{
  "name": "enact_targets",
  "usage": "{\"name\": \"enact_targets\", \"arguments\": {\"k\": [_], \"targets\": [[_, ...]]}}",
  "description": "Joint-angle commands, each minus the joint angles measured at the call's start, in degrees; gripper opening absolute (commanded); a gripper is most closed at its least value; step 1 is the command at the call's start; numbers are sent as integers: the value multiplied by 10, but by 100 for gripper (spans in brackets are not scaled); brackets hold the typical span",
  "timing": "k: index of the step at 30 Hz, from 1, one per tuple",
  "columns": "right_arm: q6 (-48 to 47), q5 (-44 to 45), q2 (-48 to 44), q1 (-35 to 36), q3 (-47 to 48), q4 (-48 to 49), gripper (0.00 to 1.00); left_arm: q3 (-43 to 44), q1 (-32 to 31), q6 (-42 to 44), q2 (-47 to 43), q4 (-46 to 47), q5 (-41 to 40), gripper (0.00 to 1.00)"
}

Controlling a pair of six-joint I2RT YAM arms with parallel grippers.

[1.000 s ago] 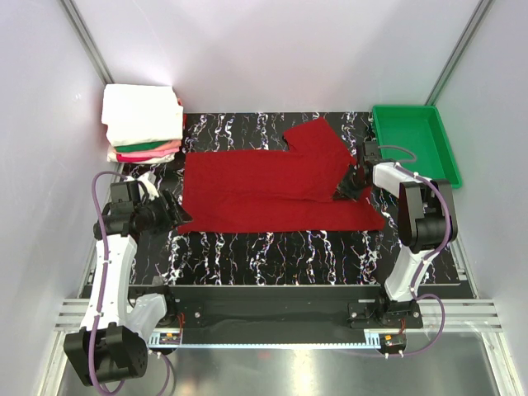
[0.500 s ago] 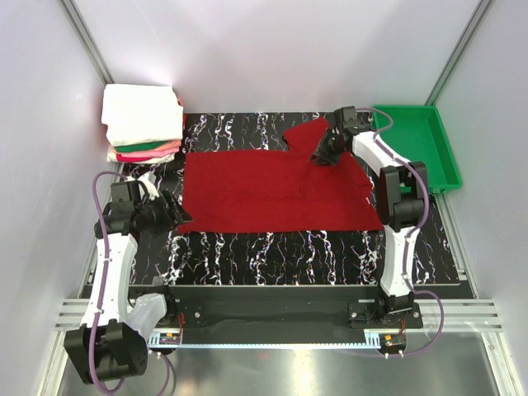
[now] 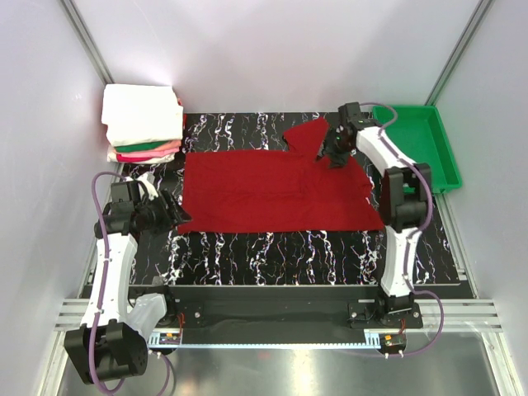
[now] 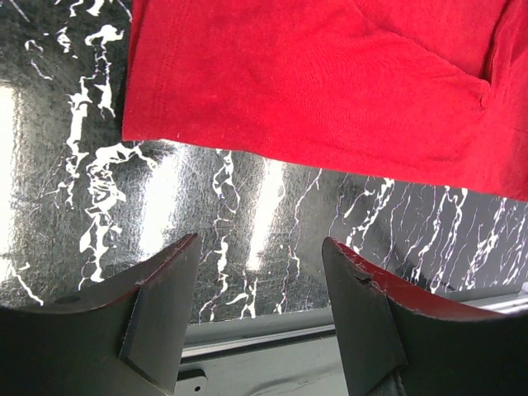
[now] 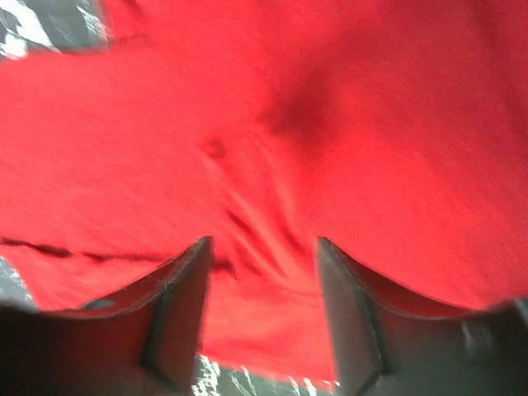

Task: Fold and stack the t-shirts
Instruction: Fold the tshirt

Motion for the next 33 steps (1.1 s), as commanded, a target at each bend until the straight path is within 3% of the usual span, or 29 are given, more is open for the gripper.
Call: {"name": "enact_targets", "arguments": {"k": [1, 3, 7, 11, 17, 23, 28, 31, 33], "targets": [[-12, 60, -179, -23, -119, -10, 67, -3, -1, -23, 0, 29, -18, 65], [6, 88, -237, -29, -226, -1, 87, -15, -5, -46, 9, 40, -18, 65], [26, 84, -363, -55, -381, 7, 100, -34, -12, -94, 38, 57, -31, 68], [40, 46, -440, -104, -517, 41, 100, -69, -17, -148, 47, 101, -46, 80], [58, 31, -473, -173, -602, 78, 99, -113, -17, -189, 95, 199, -76, 80], [63, 14, -409, -193, -608, 136, 91, -121, -18, -204, 166, 278, -98, 72], [62, 16, -354, -196, -608, 176, 71, -126, -18, -211, 242, 335, -94, 61], [57, 11, -333, -199, -610, 196, 53, -122, -18, -214, 286, 365, -93, 42], [50, 11, -327, -201, -607, 203, 41, -116, -18, -210, 313, 376, -89, 14]]}}
